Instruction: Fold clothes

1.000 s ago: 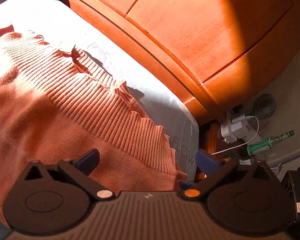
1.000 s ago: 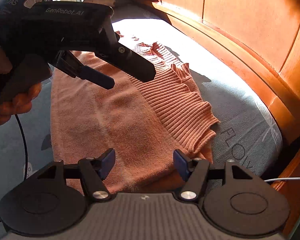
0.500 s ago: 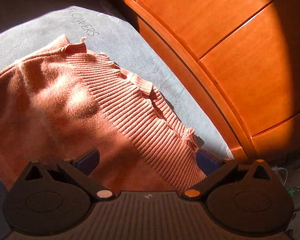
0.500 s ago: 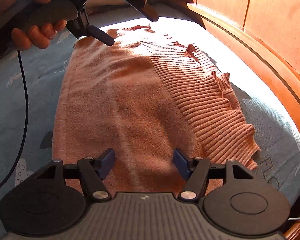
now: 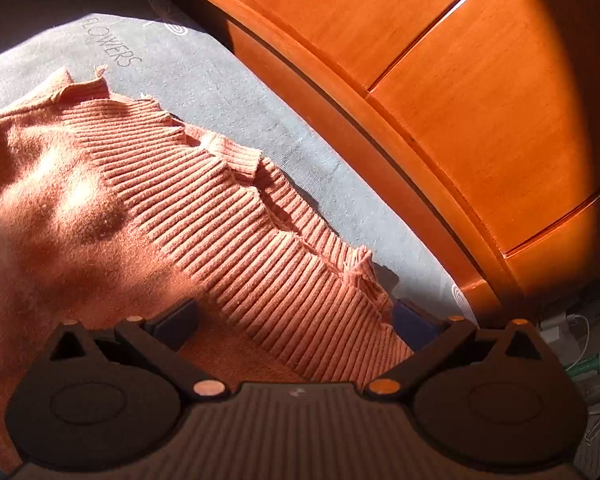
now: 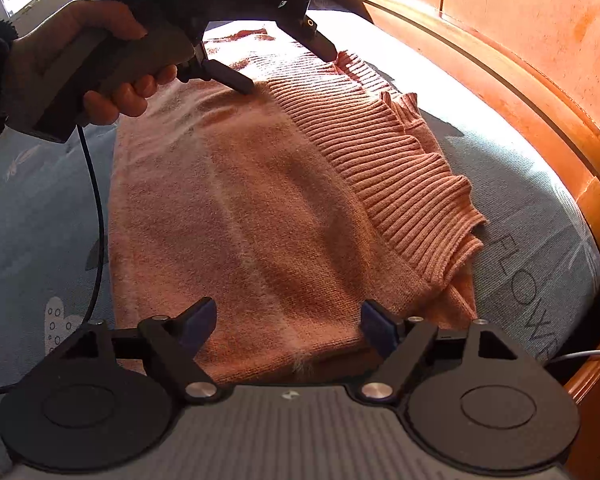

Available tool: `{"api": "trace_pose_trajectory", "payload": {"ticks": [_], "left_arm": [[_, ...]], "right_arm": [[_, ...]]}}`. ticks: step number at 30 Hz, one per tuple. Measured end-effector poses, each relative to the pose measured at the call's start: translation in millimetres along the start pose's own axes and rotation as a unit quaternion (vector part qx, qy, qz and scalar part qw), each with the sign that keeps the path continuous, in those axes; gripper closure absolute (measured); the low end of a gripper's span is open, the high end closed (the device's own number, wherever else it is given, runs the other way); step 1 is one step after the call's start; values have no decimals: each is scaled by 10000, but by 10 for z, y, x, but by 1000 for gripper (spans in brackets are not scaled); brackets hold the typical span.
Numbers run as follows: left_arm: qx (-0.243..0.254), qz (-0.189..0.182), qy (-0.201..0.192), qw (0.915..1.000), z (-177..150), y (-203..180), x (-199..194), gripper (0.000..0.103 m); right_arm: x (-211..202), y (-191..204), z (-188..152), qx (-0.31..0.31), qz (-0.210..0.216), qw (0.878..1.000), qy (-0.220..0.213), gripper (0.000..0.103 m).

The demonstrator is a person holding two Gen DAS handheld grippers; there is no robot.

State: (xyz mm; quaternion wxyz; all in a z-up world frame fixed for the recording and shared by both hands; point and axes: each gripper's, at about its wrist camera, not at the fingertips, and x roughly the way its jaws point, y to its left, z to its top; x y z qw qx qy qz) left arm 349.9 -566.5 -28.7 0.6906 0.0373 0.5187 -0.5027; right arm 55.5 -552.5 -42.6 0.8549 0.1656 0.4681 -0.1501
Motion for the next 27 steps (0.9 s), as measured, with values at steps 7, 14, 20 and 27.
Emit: {"api": "trace_pose_trajectory", "payload": {"ticks": [7, 14, 20, 27], "left_arm": [[187, -37, 415, 9990, 125, 45, 351, 1], [86, -332, 188, 9992, 430, 102, -6, 1], [-169, 89, 278, 9994, 160, 339, -117, 1], [-6, 186, 283, 9994, -120, 323, -265, 1]], "right_arm": [[-41, -60, 71, 126, -46, 9998, -109, 20], [-65, -5, 224, 26, 43, 9995, -326, 20], [32, 117, 396, -197, 176, 9982, -539, 20], [302, 78, 336, -476, -78, 9984, -302, 20]]}}
